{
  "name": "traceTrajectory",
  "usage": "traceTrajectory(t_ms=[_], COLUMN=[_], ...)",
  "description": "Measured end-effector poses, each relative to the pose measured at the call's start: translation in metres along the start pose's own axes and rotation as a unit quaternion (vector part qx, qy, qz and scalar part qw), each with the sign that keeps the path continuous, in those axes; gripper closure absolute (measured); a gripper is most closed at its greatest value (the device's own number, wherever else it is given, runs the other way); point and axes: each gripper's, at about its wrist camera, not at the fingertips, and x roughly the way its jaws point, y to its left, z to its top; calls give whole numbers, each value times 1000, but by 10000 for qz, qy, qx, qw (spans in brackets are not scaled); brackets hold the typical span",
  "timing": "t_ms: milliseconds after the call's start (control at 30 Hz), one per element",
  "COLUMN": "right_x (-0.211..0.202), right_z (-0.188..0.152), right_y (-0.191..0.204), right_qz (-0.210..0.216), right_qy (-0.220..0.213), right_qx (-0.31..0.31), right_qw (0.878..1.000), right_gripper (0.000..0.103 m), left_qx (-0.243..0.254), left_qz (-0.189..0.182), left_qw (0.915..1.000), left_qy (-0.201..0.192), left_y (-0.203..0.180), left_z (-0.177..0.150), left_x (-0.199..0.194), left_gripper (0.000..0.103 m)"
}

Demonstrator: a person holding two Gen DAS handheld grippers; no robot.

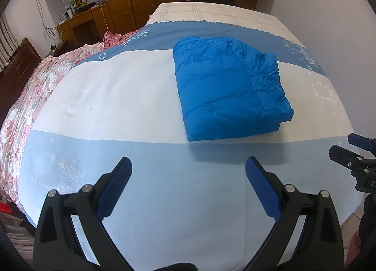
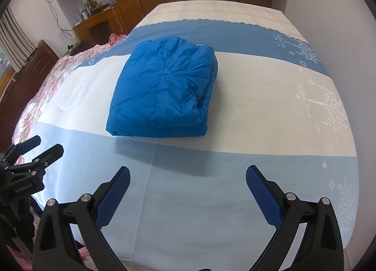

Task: Fold large clothes

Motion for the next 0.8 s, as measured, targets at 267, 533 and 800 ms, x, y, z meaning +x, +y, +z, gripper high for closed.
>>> traceTrajectory(t_ms=[267,533,800], right_x=[3,8,9], right_z=[2,5,5], right_y=[-2,-5,-6], right_qz=[-2,-5,-5], right_qy=[37,98,110], right_qx=[-23,-36,-29], right_qw=[10000,9999,9999], right_gripper=[4,4,4], left_qx=[31,55,24], left_qz=[-64,-65,-63], left_qw=[10000,10000,9999], left_qy=[42,45,84], left_y=[7,10,11], left_z=[3,4,4], left_x=[2,3,5], left_gripper=[7,7,7])
